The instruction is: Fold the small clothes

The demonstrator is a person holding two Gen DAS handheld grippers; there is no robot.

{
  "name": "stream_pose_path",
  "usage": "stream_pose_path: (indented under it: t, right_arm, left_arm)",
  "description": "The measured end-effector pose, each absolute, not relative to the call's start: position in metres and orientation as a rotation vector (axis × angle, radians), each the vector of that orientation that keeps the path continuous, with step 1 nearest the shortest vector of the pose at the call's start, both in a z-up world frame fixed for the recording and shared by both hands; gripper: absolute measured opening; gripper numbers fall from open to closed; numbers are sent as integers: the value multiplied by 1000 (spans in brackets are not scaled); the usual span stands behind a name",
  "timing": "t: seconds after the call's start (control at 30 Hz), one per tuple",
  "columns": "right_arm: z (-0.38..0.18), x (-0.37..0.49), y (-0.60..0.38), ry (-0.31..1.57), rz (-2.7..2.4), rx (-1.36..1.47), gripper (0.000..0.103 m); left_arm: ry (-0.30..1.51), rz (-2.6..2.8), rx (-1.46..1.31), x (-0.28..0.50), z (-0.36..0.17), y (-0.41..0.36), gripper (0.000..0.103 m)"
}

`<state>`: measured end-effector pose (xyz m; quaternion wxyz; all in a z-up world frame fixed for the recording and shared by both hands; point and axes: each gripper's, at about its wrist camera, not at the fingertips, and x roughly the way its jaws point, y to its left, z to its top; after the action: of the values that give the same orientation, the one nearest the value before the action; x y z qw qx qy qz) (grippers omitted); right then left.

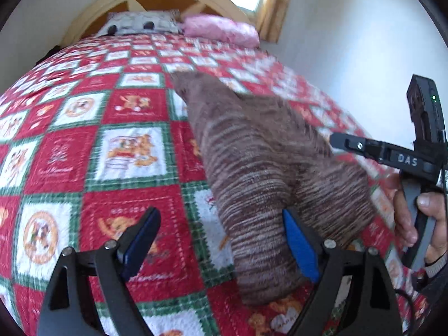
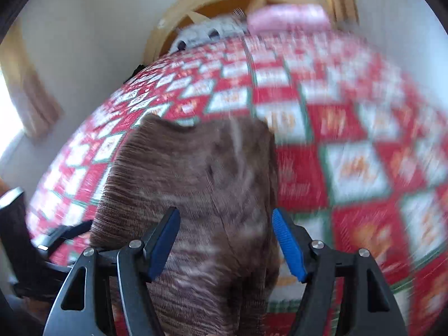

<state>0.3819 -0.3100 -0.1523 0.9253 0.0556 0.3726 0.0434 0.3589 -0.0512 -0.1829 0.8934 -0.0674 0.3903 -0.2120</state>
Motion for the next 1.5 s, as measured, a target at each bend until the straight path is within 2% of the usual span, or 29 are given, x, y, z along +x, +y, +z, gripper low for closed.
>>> stream_pose_path:
  t: [0.1, 0.2, 0.37, 0.47, 0.77, 0.9, 1.07, 1.2, 1.3, 1.4, 1.5]
  right_arm:
    - [-124, 385, -277, 672, 116, 27, 69]
    - [-122, 408, -233, 713, 193, -66, 68]
    - [-174, 457, -181, 904, 214, -203, 61]
    - [-187, 459, -163, 888, 249, -244, 61]
    - [-158, 401, -233, 798, 217, -55, 61]
    - [-190, 386, -268, 934, 90, -95, 61]
    - [-187, 377, -296, 920, 112, 10, 61]
    - [-168, 376, -297, 831, 101, 15, 61]
    - [-169, 387, -291, 846, 92, -22, 61]
    - [-196, 398, -295, 939, 78, -27, 61]
    - [-199, 390, -307, 893, 110, 17, 62]
  left_arm:
    - [794, -414, -174, 354, -184, -40, 93]
    - [775, -382, -200, 352, -184, -32, 99]
    - [758, -356, -239, 351, -188, -23, 101]
    - [784, -341, -275, 355, -193, -17, 101]
    - [813, -353, -302, 355, -198, -16, 102]
    - [841, -358, -221, 358, -198, -31, 103]
    - [801, -341, -204, 358, -183, -31, 103]
    - [759, -325, -179, 366, -168, -36, 103]
    - [788, -297, -85, 382, -174, -53, 103]
    - [841, -321, -43, 390, -193, -62, 103]
    - [871, -346, -29, 389, -199, -67, 103]
